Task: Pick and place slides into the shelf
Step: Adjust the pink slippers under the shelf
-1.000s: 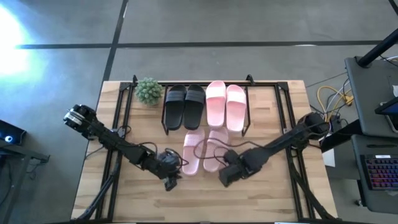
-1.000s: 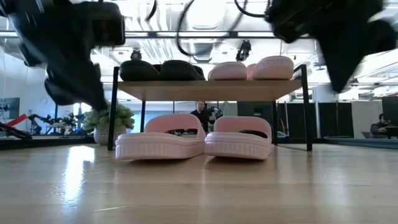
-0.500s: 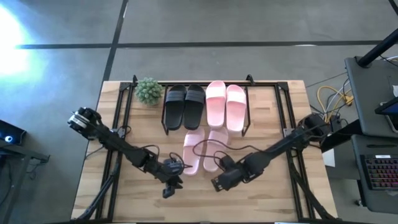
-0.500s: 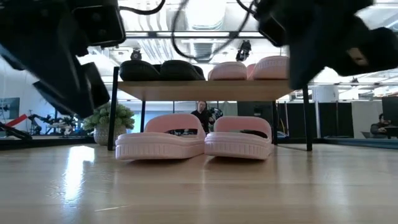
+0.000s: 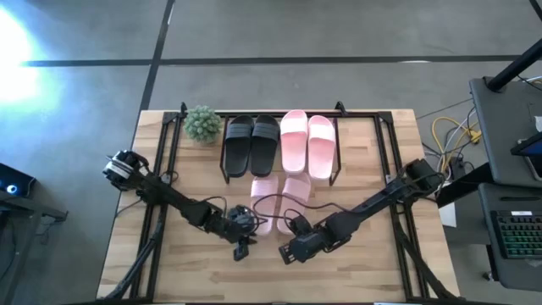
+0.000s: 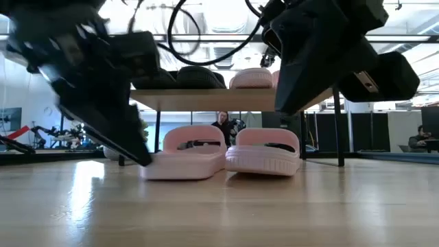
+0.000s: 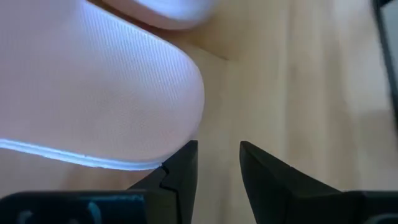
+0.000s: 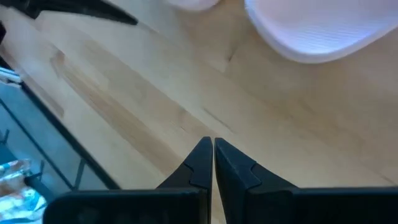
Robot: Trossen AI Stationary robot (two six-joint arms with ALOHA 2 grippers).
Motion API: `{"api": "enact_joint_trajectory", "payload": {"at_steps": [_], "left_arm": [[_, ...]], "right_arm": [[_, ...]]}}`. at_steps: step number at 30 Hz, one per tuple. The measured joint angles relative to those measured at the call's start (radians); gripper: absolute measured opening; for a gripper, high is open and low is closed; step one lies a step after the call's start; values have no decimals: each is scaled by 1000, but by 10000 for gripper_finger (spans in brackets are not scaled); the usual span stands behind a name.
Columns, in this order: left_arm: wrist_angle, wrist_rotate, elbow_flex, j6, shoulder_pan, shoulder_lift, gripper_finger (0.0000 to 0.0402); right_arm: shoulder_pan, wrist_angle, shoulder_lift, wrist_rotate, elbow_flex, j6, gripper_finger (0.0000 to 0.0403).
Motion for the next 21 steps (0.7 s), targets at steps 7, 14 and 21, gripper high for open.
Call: {"api": "enact_joint_trajectory", "payload": {"at_steps": [7,14,21], "left_arm": [[59,-46,32,74,82,79,107],[-88,-299,36,-13,102,42,107],[-235,-185,34,-95,63,-75,107]], "right_arm": [[-1,-2,0,93,-1,3,11],[-1,-10,0,148,0,53,11],[6,4,0,87,-1,88,11]]}}
